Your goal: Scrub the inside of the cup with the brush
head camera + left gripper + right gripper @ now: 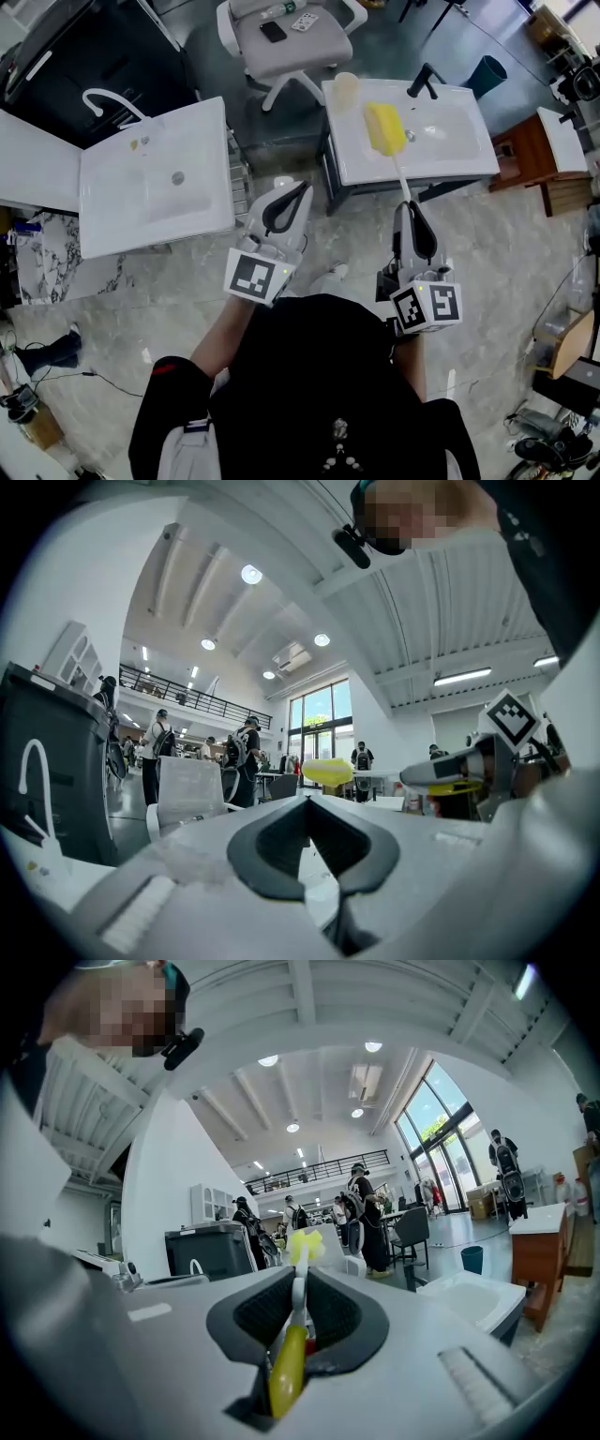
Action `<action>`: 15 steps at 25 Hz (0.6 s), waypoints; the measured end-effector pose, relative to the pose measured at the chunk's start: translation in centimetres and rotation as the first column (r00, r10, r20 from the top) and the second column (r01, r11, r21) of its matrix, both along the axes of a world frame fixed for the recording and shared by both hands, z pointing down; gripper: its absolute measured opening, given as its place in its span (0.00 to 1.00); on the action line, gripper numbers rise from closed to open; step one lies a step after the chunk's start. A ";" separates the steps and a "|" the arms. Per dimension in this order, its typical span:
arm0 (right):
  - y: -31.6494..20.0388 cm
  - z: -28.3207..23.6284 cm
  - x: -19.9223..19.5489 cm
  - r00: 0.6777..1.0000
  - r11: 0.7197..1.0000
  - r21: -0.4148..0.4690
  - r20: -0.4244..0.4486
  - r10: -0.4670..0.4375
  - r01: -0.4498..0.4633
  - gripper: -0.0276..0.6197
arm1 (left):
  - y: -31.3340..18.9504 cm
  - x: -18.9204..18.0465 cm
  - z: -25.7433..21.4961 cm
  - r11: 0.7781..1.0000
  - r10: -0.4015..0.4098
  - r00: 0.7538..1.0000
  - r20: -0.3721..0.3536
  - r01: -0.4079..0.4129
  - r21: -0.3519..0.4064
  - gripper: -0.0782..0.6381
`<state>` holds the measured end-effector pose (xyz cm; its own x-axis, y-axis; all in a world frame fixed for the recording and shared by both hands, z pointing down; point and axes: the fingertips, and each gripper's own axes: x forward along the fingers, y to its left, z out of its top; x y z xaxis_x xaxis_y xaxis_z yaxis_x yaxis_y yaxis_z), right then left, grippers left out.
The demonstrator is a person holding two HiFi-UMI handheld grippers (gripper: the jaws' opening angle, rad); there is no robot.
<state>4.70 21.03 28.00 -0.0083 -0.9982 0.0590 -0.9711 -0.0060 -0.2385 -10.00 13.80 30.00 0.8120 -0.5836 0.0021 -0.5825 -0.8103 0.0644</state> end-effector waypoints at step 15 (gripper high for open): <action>-2.5 0.7 11.5 0.998 0.999 -0.007 0.054 -0.038 0.039 0.11 | -1.5 9.6 1.6 0.996 -0.084 0.996 -0.001 0.084 -0.027 0.11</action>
<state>16.22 18.56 28.68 -0.0500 -0.9966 0.0652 -0.9563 0.0290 -0.2908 -0.44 12.30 31.58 0.7599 -0.6498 0.0168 -0.6486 -0.7562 0.0864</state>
